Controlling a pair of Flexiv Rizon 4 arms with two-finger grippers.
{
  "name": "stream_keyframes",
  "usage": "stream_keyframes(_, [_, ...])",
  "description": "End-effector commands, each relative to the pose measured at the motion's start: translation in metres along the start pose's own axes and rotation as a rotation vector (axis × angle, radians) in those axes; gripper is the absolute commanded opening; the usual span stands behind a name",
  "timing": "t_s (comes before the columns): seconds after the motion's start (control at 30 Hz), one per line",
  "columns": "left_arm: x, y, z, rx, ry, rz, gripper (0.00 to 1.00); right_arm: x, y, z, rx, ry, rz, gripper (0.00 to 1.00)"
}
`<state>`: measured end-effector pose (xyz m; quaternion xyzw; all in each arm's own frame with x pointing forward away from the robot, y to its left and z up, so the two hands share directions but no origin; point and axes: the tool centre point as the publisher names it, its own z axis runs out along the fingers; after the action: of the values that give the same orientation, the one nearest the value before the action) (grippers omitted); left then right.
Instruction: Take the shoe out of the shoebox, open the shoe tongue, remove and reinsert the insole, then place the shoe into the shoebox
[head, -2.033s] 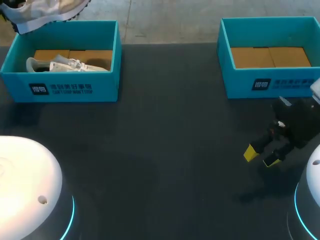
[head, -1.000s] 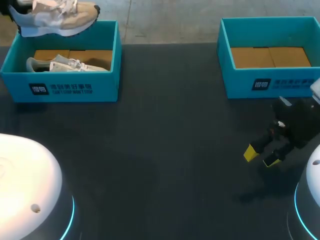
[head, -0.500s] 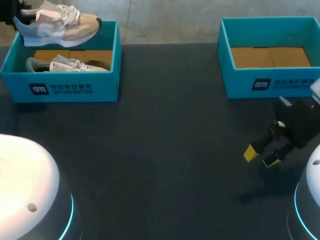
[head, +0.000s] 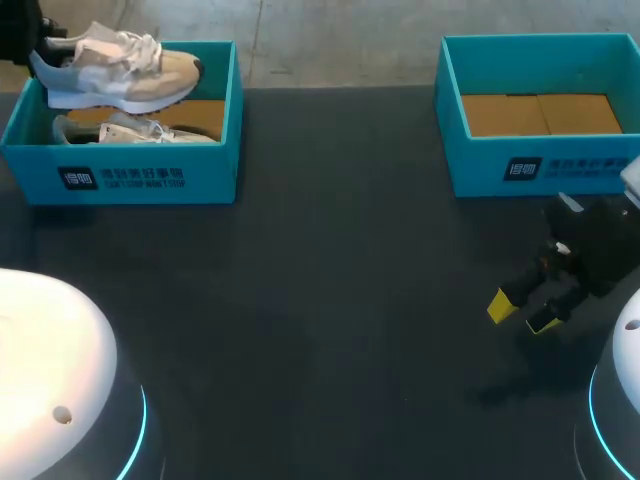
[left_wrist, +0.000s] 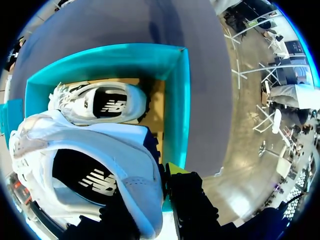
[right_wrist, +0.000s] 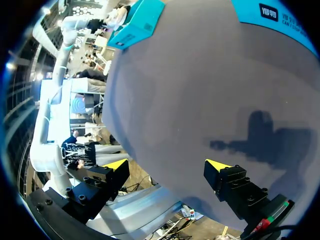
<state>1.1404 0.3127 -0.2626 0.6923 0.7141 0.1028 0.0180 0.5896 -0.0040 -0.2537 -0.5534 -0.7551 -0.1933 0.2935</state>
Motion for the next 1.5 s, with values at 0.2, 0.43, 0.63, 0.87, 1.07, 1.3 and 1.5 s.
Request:
stream_keyframes(0.2, [0.003, 0.010, -0.007, -0.006, -0.009, -0.015, 0.00, 0.000, -0.001, 0.001, -0.001, -0.003, 0.002, 1.00])
stream_keyframes(0.43, [0.003, 0.021, -0.003, -0.001, -0.008, -0.035, 0.00, 0.000, -0.001, 0.001, -0.001, -0.003, 0.002, 1.00])
stream_keyframes(0.63, [0.001, 0.028, -0.001, -0.002, -0.009, -0.041, 0.00, 0.000, -0.001, 0.001, -0.001, -0.003, 0.002, 1.00])
stream_keyframes(0.87, [-0.001, 0.038, 0.007, -0.003, 0.003, -0.041, 0.00, 0.000, -0.001, 0.001, -0.001, -0.003, 0.002, 1.00])
stream_keyframes(1.07, [-0.003, 0.047, 0.015, 0.012, 0.016, -0.061, 0.00, 0.000, -0.001, 0.001, -0.001, -0.003, 0.002, 1.00])
stream_keyframes(1.3, [-0.002, 0.053, 0.024, 0.027, 0.021, -0.082, 0.00, 0.000, -0.001, 0.001, -0.001, -0.003, 0.002, 1.00])
stream_keyframes(1.5, [-0.005, 0.058, 0.029, 0.034, 0.026, -0.089, 0.00, 0.000, -0.001, 0.001, -0.001, -0.003, 0.002, 1.00])
